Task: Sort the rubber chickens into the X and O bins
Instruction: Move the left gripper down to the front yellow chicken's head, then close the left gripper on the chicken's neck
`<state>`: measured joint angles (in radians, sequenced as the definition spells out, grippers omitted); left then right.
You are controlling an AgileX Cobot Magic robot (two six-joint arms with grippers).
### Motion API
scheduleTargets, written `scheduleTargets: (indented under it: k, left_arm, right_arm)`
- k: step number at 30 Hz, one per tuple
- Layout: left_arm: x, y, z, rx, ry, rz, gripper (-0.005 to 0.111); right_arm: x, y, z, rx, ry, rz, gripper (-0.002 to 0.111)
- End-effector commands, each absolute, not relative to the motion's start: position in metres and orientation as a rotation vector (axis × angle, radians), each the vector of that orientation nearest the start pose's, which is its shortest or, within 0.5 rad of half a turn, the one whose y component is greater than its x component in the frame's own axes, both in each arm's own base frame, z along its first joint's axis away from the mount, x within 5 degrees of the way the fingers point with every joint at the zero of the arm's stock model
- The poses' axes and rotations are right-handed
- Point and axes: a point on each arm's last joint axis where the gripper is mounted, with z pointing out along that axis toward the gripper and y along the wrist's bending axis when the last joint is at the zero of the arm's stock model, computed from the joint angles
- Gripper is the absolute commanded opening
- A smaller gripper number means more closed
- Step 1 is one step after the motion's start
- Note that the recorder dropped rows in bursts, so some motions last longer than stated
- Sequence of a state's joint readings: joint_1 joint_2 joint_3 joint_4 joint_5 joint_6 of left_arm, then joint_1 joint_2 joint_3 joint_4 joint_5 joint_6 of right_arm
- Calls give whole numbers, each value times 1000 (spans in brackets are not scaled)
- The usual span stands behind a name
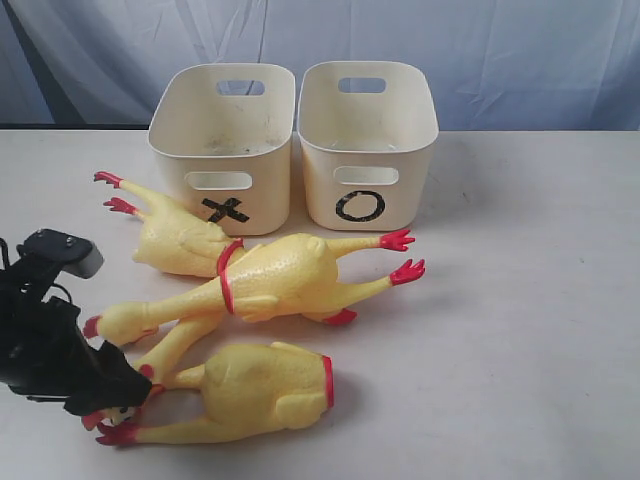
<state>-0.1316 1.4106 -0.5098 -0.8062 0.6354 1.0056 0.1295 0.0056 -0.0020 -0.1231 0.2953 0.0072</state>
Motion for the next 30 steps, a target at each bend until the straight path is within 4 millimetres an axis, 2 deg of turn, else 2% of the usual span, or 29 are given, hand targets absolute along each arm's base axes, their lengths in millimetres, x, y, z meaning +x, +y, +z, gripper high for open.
scheduleTargets:
  k: [1,11,30]
  left_arm:
    - [202,-69,161,711,2651,-499,66]
    - [204,-69,144,664,2746,-521,66]
    - [206,-69,139,649,2761,-511,66]
  right_arm:
    - [55,4,187,-194,1760,-21,0]
    - [55,4,187,-194,1760,-21,0]
    - [55,4,187,-194,1760,-21,0]
